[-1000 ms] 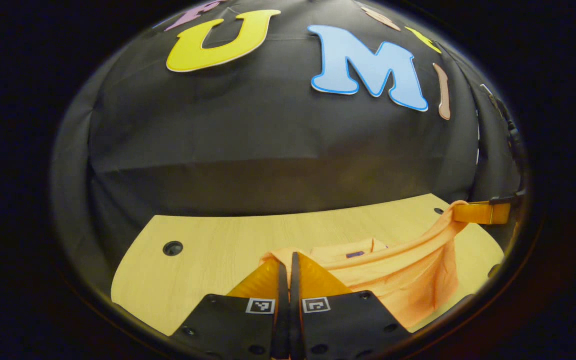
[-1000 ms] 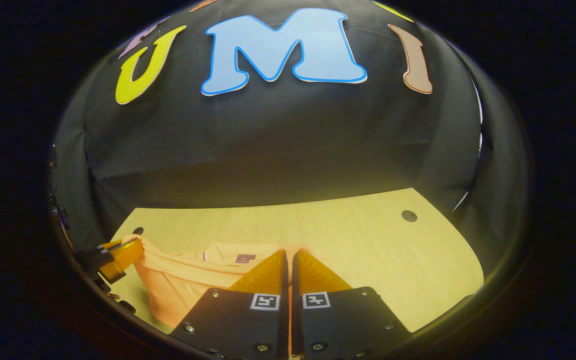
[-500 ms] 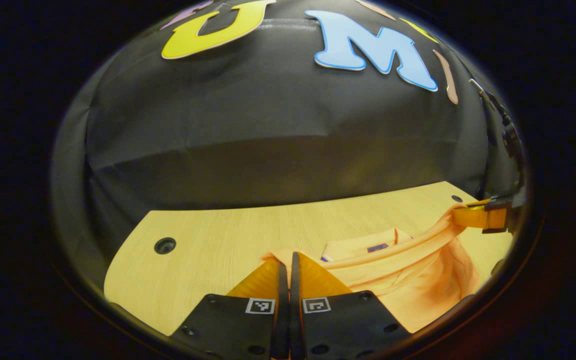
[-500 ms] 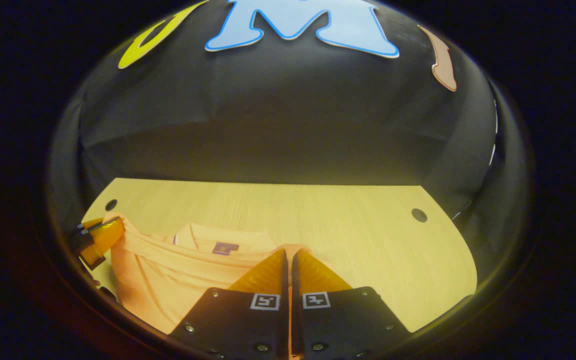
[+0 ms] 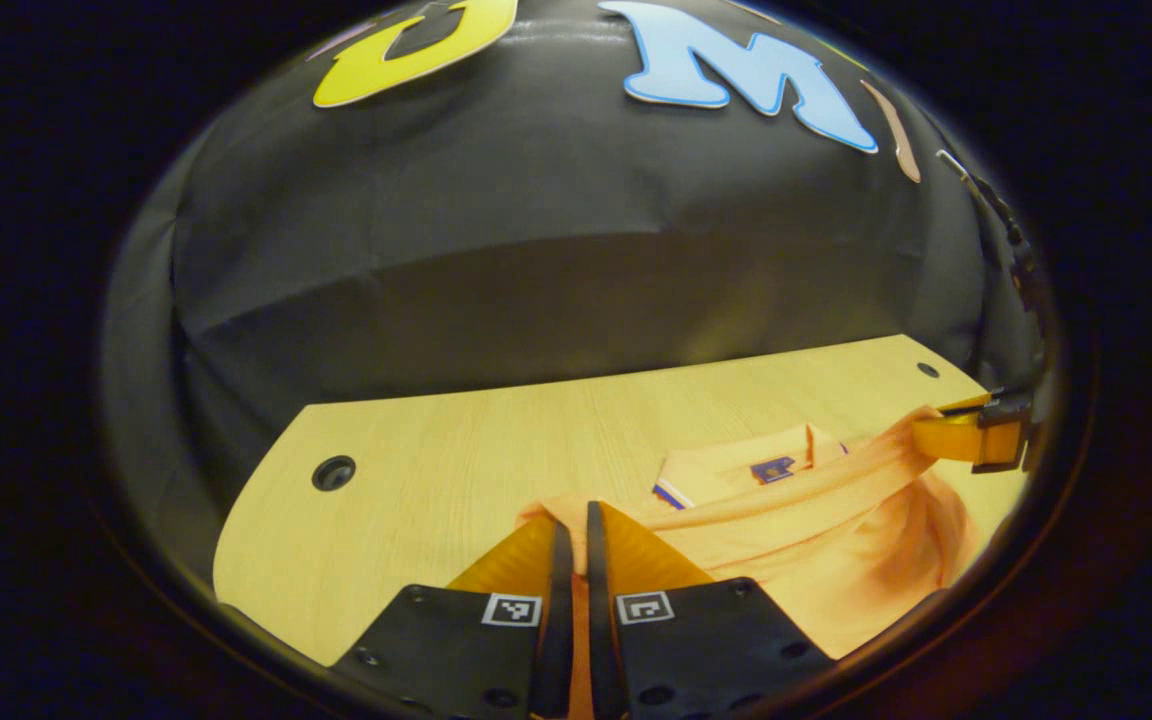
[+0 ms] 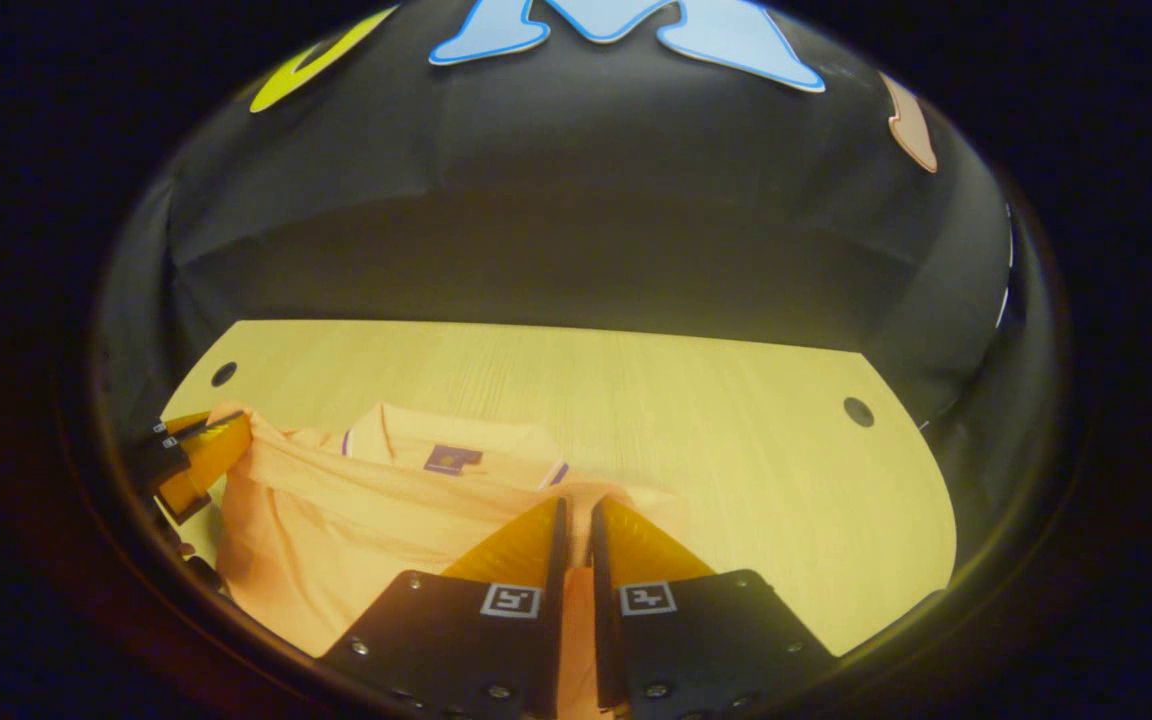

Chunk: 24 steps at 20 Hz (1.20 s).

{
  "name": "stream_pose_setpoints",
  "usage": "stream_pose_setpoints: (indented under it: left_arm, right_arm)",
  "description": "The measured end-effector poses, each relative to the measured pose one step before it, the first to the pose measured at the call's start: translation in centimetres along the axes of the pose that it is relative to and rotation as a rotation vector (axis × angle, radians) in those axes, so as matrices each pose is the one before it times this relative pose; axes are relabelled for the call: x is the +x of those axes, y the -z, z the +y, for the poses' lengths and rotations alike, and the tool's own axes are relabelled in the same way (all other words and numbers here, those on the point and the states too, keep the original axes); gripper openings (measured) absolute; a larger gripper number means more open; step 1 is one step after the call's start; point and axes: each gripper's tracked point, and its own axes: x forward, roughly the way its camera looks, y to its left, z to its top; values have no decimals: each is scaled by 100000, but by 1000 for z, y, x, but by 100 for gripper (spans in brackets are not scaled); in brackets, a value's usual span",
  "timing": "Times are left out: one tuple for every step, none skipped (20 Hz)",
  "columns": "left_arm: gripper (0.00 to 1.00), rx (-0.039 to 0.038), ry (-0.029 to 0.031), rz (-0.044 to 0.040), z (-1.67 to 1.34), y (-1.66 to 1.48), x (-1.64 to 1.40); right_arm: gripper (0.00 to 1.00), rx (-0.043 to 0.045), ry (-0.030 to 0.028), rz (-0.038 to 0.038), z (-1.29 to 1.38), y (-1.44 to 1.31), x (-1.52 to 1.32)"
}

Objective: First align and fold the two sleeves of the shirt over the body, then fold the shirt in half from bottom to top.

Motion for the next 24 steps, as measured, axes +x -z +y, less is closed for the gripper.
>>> stream_pose_setpoints:
  left_arm:
    - [16,-383,142,-217,-26,-119,-307]
    - [12,-71,-739,-240,-13,-154,-452]
    - [19,-159,-216,-518,22,-44,-548]
    - [34,-263,-355,-746,-66,-230,-559]
    - [38,-247,-335,-1016,-110,-301,-474]
    - [48,-387,-443,-946,-86,-279,-592]
    - [54,-789,-70,-910,-77,-299,-703]
    - [60,-787,59,-767,-159,-337,-739]
    - [66,-790,175,-938,-310,-387,-884]
    - [72,-563,112,-1151,-239,-500,-765]
    - [74,-156,-1064,-1394,-24,-447,-910]
    - [75,-75,-294,-1577,-177,-468,-966]
    - [76,119,-464,-1305,-229,-516,-876]
    - [81,160,-883,-1141,-183,-421,-1047]
    - [83,-477,-938,-1291,-81,-551,-991]
    - [85,-1304,-669,-2009,-224,-704,-1001]
    - [87,-1273,-642,-1899,-352,-603,-1181]
    - [92,-785,-675,-1301,-264,-543,-1072]
    - [91,-443,-759,-1070,-266,-391,-1201]
    - [92,-493,-407,-1038,-364,-545,-1156]
    - [91,-474,-230,-1163,-487,-524,-1032]
    - [92,25,-404,-1408,-318,-605,-1072]
    - [92,485,-921,-1432,-225,-533,-1156]
    - [91,56,-594,-1562,-229,-487,-1049]
  right_arm:
    - [18,-711,-481,-430,99,29,-246]
    - [29,-547,-600,-224,105,-25,-467]
    - [31,-353,-490,-470,106,74,-310]
    - [35,0,-113,-527,23,38,-441]
    - [37,-59,-290,-839,-21,-19,-503]
    - [45,-376,541,-555,-286,6,-624]
    - [45,-304,-278,-748,-139,56,-564]
    - [55,-311,-268,-721,-140,-14,-569]
    - [60,-473,-85,-1076,-322,-112,-690]
    - [69,-569,-142,-1494,-284,-358,-765]
    - [74,-524,15,-1589,-260,-157,-974]
    - [82,-290,-468,-2163,-179,-553,-870]
    - [88,-207,437,-2280,-250,-405,-909]
    - [89,58,87,-2523,-239,-673,-1000]
    - [92,85,-120,-2108,-220,-445,-1147]
    - [91,-320,-54,-1876,-264,-477,-1274]
    - [91,-700,-192,-2332,-219,-577,-1124]
    - [91,-1258,113,-2462,-312,-642,-1249]
    - [91,-1667,-211,-2395,-186,-378,-1246]
    - [91,-1687,62,-1935,-206,-375,-1169]
    - [91,-1788,-169,-1509,-348,-129,-1104]
    - [91,-1795,-44,-1382,-236,-99,-1239]
    - [91,-1321,-722,-1176,-25,-89,-775]
    - [90,-1056,-799,-1489,15,-187,-1045]
